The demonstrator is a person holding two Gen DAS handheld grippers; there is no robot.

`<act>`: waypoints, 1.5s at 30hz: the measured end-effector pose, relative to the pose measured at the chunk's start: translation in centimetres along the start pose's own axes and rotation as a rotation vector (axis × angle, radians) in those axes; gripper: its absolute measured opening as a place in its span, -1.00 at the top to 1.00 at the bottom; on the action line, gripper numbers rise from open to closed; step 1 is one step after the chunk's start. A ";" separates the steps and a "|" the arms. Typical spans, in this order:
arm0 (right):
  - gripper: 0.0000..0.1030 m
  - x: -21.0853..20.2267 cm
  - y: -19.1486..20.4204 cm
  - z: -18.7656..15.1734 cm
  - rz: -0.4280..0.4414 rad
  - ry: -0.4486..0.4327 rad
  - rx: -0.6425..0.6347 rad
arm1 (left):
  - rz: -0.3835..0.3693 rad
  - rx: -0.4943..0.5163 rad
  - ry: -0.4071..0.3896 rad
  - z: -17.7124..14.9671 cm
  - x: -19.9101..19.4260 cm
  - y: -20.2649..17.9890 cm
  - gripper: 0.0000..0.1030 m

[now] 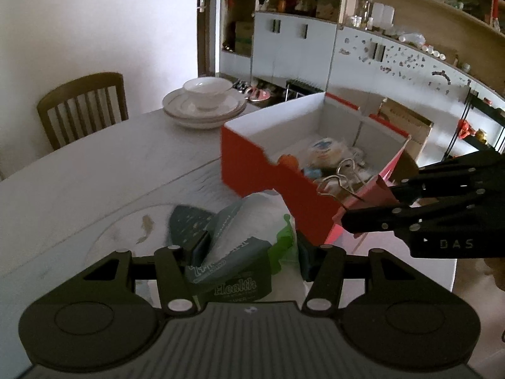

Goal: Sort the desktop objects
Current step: 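Carry the tissue pack and pink clip with both tools over the red box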

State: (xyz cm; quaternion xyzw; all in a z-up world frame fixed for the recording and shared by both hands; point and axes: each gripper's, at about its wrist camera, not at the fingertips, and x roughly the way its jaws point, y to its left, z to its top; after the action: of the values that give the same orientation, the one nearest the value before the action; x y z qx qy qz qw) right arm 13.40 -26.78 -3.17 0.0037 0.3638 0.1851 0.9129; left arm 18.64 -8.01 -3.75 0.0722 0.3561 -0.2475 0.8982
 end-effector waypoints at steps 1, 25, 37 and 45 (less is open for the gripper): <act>0.49 -0.2 -0.4 0.1 -0.001 -0.004 -0.002 | -0.003 0.001 -0.004 0.3 0.0 -0.3 -0.05; 0.49 -3.8 -12.2 2.1 -0.073 -0.083 0.017 | -0.024 0.074 -0.063 8.3 5.1 -8.6 -0.06; 0.48 -1.6 -17.3 2.6 -0.128 -0.047 0.015 | -0.007 0.122 -0.002 11.1 11.1 -11.3 -0.06; 0.48 0.9 -19.2 2.6 -0.145 -0.001 0.001 | 0.027 0.162 0.041 11.8 15.0 -12.0 -0.06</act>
State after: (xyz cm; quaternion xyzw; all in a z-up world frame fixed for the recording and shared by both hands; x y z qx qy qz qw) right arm 22.20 -44.00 -4.59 -0.0220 0.3626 0.1183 0.9241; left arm 29.17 -27.89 -4.58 0.1545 0.3523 -0.2616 0.8852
